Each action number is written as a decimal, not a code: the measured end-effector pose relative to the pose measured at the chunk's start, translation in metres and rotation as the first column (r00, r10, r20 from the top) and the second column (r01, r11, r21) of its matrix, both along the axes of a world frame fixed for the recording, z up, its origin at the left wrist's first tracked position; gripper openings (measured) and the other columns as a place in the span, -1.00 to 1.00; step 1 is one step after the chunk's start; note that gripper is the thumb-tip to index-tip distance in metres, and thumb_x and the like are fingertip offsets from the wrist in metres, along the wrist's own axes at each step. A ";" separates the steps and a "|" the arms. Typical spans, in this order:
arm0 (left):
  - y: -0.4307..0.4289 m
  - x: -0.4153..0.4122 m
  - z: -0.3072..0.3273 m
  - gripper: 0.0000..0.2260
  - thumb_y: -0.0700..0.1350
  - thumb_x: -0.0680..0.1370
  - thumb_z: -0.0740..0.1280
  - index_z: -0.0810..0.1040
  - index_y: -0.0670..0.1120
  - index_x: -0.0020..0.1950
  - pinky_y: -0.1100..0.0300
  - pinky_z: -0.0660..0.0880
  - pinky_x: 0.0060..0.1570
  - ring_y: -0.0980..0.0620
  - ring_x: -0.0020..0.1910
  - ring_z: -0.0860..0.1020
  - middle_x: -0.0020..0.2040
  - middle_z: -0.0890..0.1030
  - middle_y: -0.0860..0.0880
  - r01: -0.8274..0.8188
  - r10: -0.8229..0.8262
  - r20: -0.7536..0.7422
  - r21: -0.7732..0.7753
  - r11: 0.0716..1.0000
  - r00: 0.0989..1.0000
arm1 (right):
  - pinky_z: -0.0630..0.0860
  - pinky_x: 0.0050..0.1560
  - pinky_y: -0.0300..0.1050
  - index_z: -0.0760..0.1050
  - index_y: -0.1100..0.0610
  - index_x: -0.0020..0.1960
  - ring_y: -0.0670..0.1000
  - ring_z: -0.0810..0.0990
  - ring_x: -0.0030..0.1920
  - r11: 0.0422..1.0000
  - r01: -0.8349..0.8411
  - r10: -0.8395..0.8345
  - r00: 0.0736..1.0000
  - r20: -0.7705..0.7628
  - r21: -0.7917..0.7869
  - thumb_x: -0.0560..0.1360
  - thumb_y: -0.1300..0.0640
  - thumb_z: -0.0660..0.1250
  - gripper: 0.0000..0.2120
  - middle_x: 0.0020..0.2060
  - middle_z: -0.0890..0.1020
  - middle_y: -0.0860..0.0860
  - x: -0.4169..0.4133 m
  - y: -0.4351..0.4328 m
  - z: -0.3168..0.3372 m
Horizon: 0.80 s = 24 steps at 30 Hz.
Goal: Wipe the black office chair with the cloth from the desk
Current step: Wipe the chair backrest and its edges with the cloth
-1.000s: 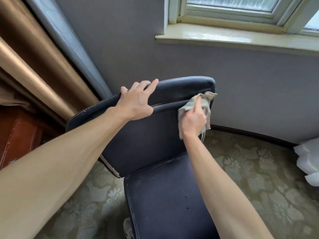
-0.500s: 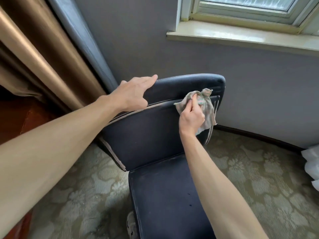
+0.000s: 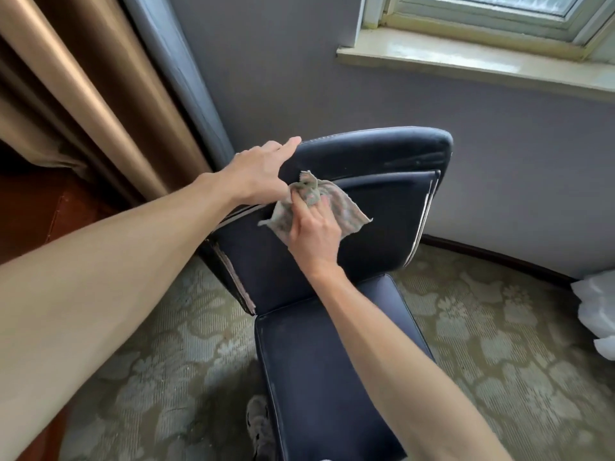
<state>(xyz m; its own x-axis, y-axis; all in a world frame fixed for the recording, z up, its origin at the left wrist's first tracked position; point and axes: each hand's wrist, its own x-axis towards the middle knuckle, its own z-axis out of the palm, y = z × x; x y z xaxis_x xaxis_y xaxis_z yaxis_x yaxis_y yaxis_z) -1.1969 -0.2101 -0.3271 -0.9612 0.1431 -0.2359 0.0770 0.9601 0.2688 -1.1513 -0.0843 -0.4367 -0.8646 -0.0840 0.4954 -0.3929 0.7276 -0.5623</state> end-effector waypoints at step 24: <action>-0.006 0.002 -0.004 -0.19 -0.18 0.39 0.19 -0.05 0.13 0.59 0.01 0.29 0.25 -0.26 0.33 0.36 0.46 0.30 -0.07 -0.020 0.020 -0.014 0.015 1.000 1.000 | 0.50 0.25 0.05 0.65 0.17 0.11 0.14 0.64 0.11 0.994 -0.052 0.064 0.990 -0.125 0.094 0.45 0.23 0.29 -0.72 0.05 0.68 0.13 -0.003 0.003 -0.007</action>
